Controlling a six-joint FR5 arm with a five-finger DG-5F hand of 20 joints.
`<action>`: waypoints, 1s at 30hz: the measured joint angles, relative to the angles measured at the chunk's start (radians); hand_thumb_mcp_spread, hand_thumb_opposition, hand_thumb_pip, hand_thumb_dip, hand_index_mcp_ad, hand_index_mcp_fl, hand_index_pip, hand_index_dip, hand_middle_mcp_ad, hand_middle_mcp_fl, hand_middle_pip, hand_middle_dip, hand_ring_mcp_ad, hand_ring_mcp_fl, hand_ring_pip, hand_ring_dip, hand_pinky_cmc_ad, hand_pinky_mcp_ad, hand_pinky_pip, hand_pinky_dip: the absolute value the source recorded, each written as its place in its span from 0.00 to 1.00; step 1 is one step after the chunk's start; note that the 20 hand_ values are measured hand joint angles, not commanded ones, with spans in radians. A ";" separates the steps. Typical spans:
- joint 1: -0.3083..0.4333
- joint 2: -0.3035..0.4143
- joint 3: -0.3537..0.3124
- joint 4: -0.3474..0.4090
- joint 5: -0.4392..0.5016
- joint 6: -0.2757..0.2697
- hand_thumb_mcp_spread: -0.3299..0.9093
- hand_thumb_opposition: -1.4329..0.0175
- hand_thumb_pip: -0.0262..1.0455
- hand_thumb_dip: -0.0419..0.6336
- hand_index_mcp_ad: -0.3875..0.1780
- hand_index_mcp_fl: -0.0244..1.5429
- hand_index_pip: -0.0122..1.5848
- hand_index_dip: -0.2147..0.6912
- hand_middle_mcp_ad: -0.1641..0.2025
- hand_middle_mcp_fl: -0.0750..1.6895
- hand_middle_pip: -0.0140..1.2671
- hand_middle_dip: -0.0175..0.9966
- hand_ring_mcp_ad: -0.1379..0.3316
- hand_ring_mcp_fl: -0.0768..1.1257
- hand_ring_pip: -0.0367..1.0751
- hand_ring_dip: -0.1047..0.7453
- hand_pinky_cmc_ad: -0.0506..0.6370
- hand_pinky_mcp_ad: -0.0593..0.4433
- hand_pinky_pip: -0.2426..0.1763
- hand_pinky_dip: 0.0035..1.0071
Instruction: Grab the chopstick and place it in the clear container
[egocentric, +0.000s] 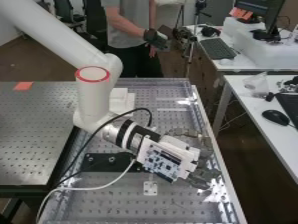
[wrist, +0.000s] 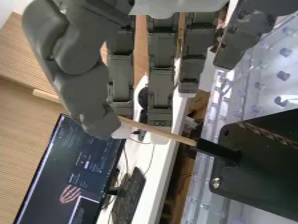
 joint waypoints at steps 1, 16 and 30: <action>0.000 0.000 0.000 0.002 0.002 0.000 0.67 0.43 0.65 0.45 0.41 0.33 0.80 0.16 0.63 0.43 0.54 0.50 0.47 0.36 0.13 0.52 0.52 0.51 0.36 0.31; 0.002 0.006 -0.002 0.019 0.042 -0.012 0.76 0.32 0.57 0.44 0.39 0.44 0.82 0.15 0.63 0.55 0.53 0.50 0.47 0.48 0.12 0.57 0.57 0.51 0.48 0.20; 0.011 0.014 -0.002 0.045 0.092 -0.059 0.80 0.29 0.50 0.43 0.38 0.59 0.64 0.19 0.62 0.66 0.42 0.50 0.46 0.57 0.12 0.61 0.62 0.54 0.53 0.19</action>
